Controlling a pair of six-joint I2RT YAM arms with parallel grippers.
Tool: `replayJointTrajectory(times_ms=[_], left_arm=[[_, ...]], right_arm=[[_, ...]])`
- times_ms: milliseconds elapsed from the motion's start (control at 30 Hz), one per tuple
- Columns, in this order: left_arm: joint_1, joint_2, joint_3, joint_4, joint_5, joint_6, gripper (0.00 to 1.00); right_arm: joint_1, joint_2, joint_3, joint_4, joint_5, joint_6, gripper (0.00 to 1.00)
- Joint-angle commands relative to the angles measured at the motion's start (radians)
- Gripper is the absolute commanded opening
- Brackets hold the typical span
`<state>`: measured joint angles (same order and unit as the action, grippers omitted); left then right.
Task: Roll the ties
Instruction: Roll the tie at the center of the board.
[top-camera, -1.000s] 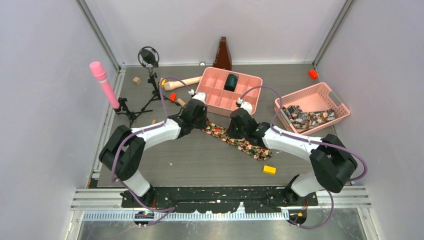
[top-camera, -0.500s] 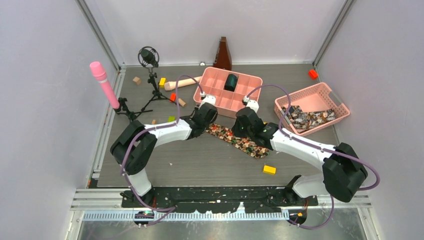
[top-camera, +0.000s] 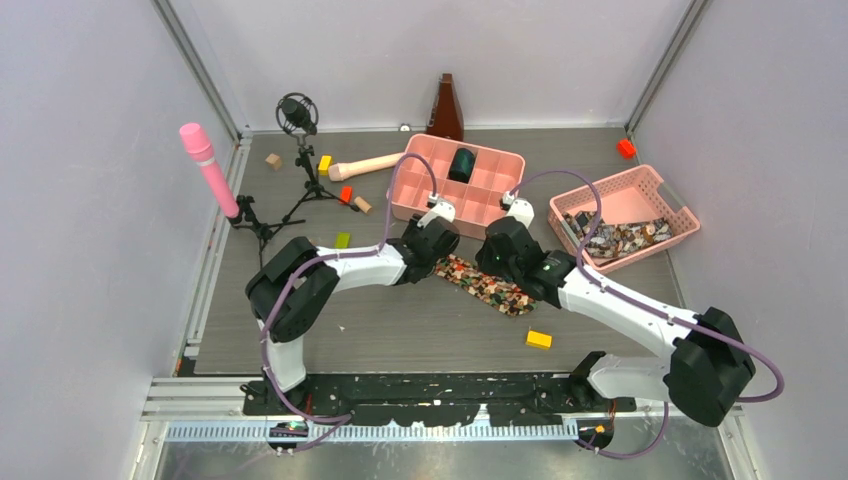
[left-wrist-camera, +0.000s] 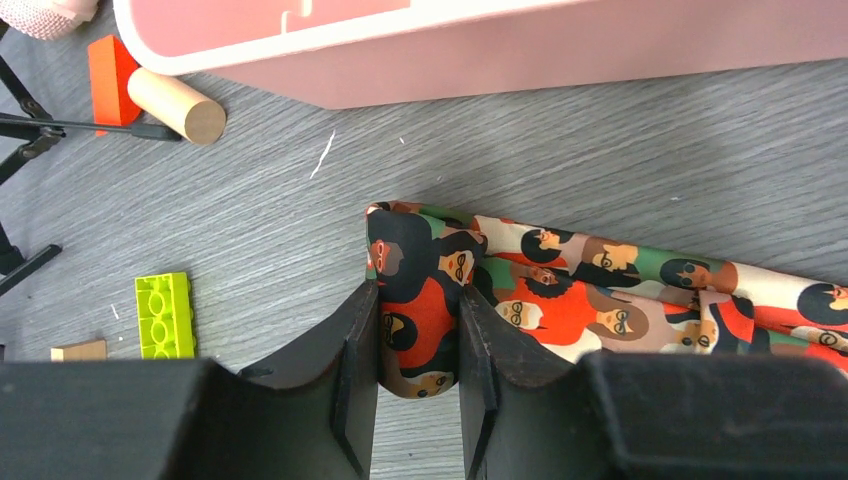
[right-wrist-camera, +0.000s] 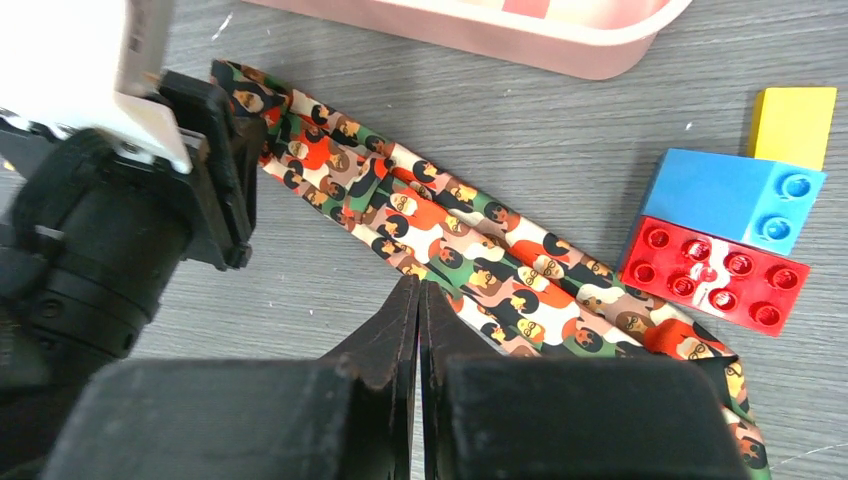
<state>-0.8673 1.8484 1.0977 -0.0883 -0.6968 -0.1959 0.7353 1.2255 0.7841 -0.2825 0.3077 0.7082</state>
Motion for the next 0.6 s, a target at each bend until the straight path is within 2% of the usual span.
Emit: replayJointTrajectory(times_ms=[0, 100, 233, 367, 567], left_arm=[[-0.026, 0.023, 0.031, -0.008, -0.036, 0.020, 0.18], [-0.038, 0.023, 0.030, -0.006, -0.021, 0.021, 0.33], [-0.048, 0.023, 0.028, -0.004, -0.003, 0.018, 0.47], [-0.056, 0.018, 0.029, -0.004, 0.019, 0.015, 0.54], [-0.065, 0.002, 0.028, -0.010, 0.078, 0.015, 0.57]], right_arm=[[-0.007, -0.071, -0.005, -0.014, 0.054, -0.010, 0.08], [-0.010, -0.093, -0.010, -0.023, 0.068, -0.009, 0.09], [-0.013, -0.102, -0.017, -0.029, 0.070, -0.005, 0.09], [-0.014, -0.100, -0.023, -0.030, 0.066, 0.000, 0.09], [-0.016, -0.101, -0.024, -0.030, 0.070, 0.000, 0.09]])
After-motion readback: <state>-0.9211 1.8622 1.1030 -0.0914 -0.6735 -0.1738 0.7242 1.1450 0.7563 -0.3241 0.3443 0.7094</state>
